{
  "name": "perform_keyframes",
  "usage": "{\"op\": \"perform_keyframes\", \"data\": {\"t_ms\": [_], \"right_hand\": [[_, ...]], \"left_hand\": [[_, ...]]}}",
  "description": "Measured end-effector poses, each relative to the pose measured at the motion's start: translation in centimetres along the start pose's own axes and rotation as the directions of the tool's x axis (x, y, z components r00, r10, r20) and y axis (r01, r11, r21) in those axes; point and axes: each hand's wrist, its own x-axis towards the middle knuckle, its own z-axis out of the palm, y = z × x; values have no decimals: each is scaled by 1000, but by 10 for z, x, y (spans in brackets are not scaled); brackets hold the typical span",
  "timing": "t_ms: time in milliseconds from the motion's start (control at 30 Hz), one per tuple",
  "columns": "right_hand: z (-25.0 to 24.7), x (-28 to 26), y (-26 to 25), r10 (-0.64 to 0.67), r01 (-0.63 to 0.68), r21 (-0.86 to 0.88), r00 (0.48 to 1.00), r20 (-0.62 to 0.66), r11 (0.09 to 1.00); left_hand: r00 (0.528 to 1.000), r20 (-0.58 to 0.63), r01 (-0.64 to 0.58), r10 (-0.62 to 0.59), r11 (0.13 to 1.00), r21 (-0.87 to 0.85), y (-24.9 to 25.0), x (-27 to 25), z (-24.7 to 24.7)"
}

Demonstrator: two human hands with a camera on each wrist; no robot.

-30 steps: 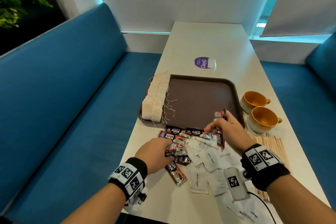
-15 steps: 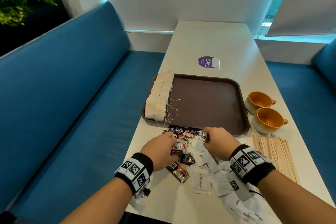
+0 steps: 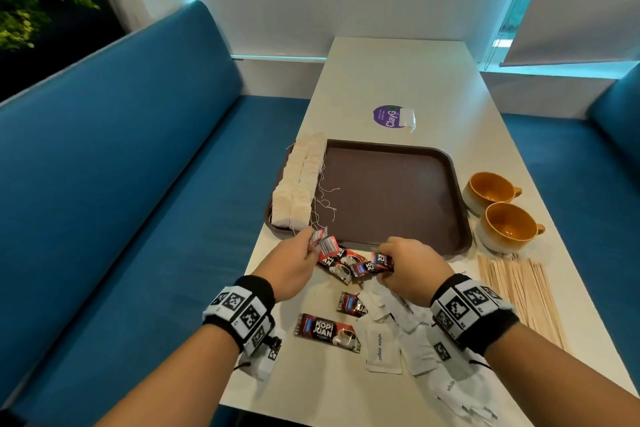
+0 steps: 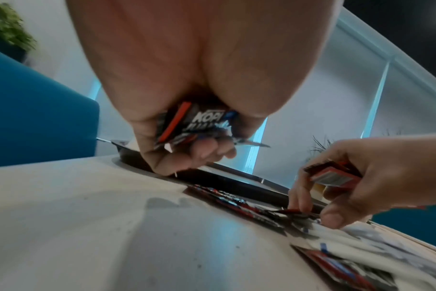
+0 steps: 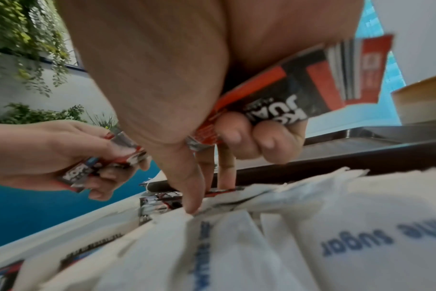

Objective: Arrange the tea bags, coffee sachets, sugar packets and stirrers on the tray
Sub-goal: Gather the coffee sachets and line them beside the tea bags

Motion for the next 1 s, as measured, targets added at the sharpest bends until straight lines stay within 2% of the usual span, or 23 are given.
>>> {"op": "perform_keyframes", "data": {"t_ms": [133, 233, 300, 367, 467, 567, 667, 800, 900, 1000], "right_hand": [[1, -1, -1, -8, 8, -2, 1000, -6, 1000], [2, -1, 0, -17, 17, 3, 1000, -10, 1000], [1, -2, 1, 12, -9, 85, 999, -33, 996], [-3, -3, 2, 74, -50, 244, 993, -87, 968], [-16, -3, 1, 165, -72, 466, 973, -162, 882], [-26, -3, -3, 235, -96, 662, 964, -124, 743], [-28, -3, -7, 287, -139, 755, 956, -66, 640], [-24, -8, -18, 244, -164, 832, 969, 36, 529], [-18, -8, -21, 247, -197, 813, 967, 67, 548], [-14, -9, -26, 234, -235, 724, 967, 104, 648]], "left_hand": [[1000, 16, -5, 4, 999, 52, 7, 10, 7], [997, 79, 6, -26, 970, 242, 6, 13, 13], [998, 69, -8, -15, 943, 331, 3, 10, 16], [999, 50, -12, -5, 939, 343, 0, 6, 17], [996, 82, 11, -37, 954, 300, -3, -3, 15], [990, 129, 15, -58, 949, 314, -7, -10, 11], [989, 131, 20, -62, 954, 299, -10, -15, 7], [993, 102, 38, -65, 968, 248, -11, -17, 7], [993, 95, 41, -72, 956, 291, -12, -15, 7], [995, 73, 46, -74, 945, 325, -13, -13, 6]]}}
